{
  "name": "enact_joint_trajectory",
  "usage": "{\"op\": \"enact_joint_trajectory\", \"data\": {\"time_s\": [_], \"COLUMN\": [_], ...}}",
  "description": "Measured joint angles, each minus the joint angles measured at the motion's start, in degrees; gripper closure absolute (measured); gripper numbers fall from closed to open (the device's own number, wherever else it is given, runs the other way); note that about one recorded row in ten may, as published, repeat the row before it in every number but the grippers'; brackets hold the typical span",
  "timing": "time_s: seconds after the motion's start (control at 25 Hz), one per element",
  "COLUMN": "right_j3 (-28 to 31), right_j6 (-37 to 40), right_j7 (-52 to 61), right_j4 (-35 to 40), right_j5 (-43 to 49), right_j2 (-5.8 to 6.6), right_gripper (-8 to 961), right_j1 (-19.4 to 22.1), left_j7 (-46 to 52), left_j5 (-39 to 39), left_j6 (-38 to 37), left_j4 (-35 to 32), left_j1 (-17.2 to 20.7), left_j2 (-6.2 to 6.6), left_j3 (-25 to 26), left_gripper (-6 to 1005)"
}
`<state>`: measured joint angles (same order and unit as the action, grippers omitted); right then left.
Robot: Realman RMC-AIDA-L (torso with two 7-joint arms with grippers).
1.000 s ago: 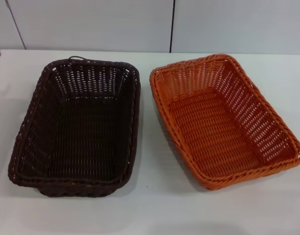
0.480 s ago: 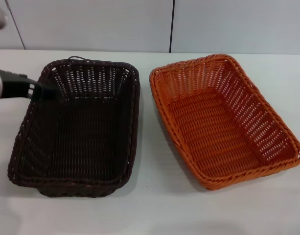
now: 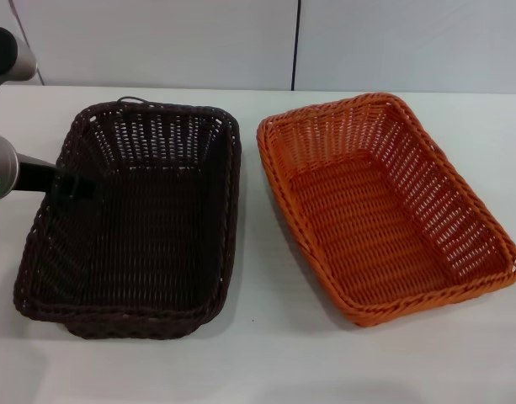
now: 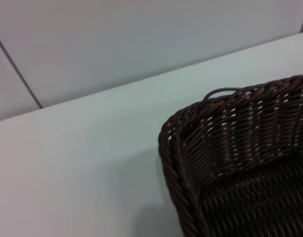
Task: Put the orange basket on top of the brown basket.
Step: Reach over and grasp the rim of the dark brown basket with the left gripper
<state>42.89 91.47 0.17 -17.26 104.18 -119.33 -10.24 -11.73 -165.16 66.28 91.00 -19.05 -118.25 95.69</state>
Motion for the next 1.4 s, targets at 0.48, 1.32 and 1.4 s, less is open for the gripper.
{"op": "enact_joint_trajectory", "data": {"time_s": [0.48, 1.32, 1.4], "right_j3": [0.0, 0.0, 0.0], "right_j6": [-0.07, 0.69, 0.77], "right_j7": [0.08, -0.2, -0.2], "right_j4": [0.56, 0.56, 0.56], "right_j5": [-0.03, 0.41, 0.41], "right_j2": [0.15, 0.07, 0.07], "right_gripper": [173, 172, 172], "right_j1": [-0.51, 0.13, 0.17], "left_j7": [0.38, -6.67, -8.97], "left_j5": [-0.34, 0.16, 0.26], "left_j6": [-1.14, 0.86, 1.84], "left_j4": [-6.94, -6.88, -5.35], "left_j1": [-2.85, -3.63, -3.37], "left_j2": [0.03, 0.22, 0.23], "left_j3": [0.37, -0.55, -0.31], "left_gripper": [365, 559, 603]}}
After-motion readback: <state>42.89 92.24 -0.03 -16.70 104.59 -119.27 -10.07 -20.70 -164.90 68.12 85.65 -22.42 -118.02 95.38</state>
